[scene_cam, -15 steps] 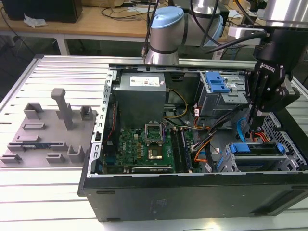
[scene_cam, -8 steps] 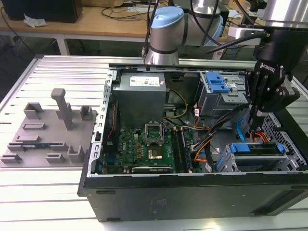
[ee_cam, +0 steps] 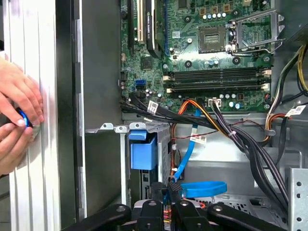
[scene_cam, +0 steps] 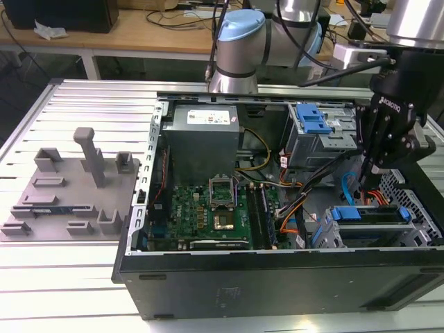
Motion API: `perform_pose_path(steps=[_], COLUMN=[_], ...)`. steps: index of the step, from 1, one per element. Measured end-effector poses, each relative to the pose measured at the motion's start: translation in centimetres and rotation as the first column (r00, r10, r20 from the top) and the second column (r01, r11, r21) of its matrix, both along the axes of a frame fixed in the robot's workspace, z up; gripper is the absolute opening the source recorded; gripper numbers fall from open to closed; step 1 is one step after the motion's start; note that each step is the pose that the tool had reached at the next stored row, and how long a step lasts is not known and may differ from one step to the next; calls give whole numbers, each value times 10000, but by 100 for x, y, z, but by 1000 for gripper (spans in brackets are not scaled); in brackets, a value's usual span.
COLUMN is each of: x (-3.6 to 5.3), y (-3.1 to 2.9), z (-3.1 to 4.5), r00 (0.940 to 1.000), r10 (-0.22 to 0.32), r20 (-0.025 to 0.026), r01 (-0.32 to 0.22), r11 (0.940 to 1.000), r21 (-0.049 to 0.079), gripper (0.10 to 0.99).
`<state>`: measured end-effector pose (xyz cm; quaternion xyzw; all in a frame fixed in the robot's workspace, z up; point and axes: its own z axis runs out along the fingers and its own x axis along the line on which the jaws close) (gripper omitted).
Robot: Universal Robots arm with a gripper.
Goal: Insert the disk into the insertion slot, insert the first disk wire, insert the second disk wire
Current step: 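Insert the second disk wire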
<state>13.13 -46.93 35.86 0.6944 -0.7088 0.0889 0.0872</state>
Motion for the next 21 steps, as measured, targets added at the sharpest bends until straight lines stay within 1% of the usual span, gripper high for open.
perform_pose_path(steps=[1,3,5,6,7,9,11,14,15,17,18,19,21], x=[4,21,72,87,88,88,88,89,89,95,98,104,114], y=[-19,-59,-115,-150,-171,-193,-211,-253,-268,-309,-321,-337,-355], z=[0,-1,0,-3,-5,-5,-7,-9,-9,-10,-10,-11,-15], r00=[10000,10000,10000,10000,10000,10000,10000,10000,10000,10000,10000,9999,9998], r10=[1,1,1,-3,-9,-14,-27,-46,-49,-52,-53,-56,-59], r20=[3,3,3,4,3,4,3,2,0,-34,-54,-127,-209], r01=[-1,-1,-1,2,9,13,27,46,49,56,59,72,87], r11=[10000,9999,9999,9997,9993,9980,9962,9936,9929,9916,9914,9912,9910], r21=[58,127,172,228,369,639,869,1127,1186,1291,1311,1323,1337], gripper=[161,161,161,161,161,161,161,161,161,161,161,161,161])
